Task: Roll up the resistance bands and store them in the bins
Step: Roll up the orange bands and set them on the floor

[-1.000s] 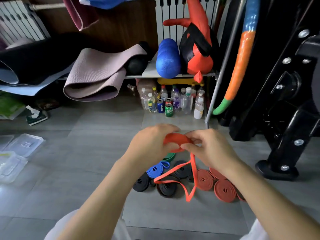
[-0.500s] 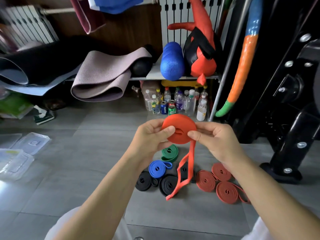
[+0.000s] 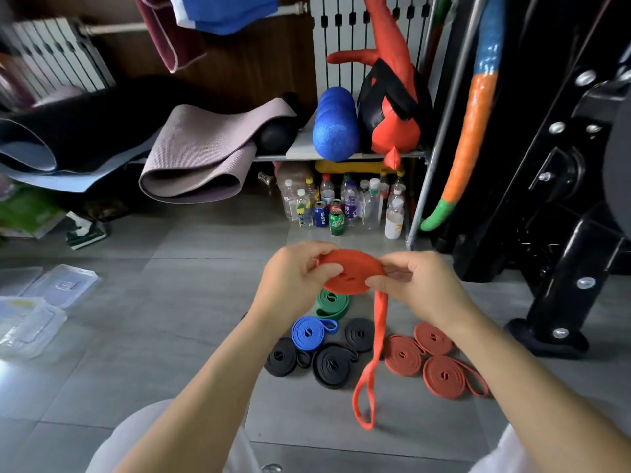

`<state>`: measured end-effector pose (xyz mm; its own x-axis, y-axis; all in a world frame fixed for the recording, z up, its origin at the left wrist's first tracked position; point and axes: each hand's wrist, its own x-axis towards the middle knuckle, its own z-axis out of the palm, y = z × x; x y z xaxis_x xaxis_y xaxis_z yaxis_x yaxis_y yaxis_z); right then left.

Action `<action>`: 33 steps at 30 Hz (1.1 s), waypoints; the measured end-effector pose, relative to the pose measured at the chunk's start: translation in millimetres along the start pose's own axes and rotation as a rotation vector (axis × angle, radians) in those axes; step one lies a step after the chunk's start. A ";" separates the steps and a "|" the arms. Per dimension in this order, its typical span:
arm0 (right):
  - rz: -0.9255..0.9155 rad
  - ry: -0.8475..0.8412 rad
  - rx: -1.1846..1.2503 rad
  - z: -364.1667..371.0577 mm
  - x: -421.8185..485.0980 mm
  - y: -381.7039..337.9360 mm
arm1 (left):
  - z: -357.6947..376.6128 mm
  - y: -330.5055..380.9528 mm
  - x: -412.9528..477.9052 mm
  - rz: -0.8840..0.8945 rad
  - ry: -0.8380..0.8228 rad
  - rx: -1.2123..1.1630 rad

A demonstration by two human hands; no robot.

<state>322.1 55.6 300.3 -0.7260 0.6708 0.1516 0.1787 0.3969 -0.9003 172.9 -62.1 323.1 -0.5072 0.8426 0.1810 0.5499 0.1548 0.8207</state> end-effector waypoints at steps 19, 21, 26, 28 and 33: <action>-0.040 -0.039 -0.282 -5.1 -5.7 -0.5 | 19.3 5.1 -5.2 0.202 -0.124 0.319; -0.043 -0.055 -0.294 -5.4 -5.8 -2.2 | 18.9 4.1 -3.5 0.171 -0.146 0.271; 0.043 -0.062 -0.101 -11.4 -6.4 -5.0 | 10.6 3.3 0.1 0.065 -0.171 0.053; 0.053 -0.057 -0.057 -14.5 -6.3 -4.3 | 10.3 4.2 0.2 0.053 -0.173 -0.012; 0.065 -0.078 0.038 -12.3 -9.5 -5.3 | 12.6 6.4 1.5 0.011 -0.111 -0.205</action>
<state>336.2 54.8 308.7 -0.7636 0.6427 0.0619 0.2026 0.3295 -0.9222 184.0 -53.4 321.7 -0.4198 0.8969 0.1392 0.4032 0.0469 0.9139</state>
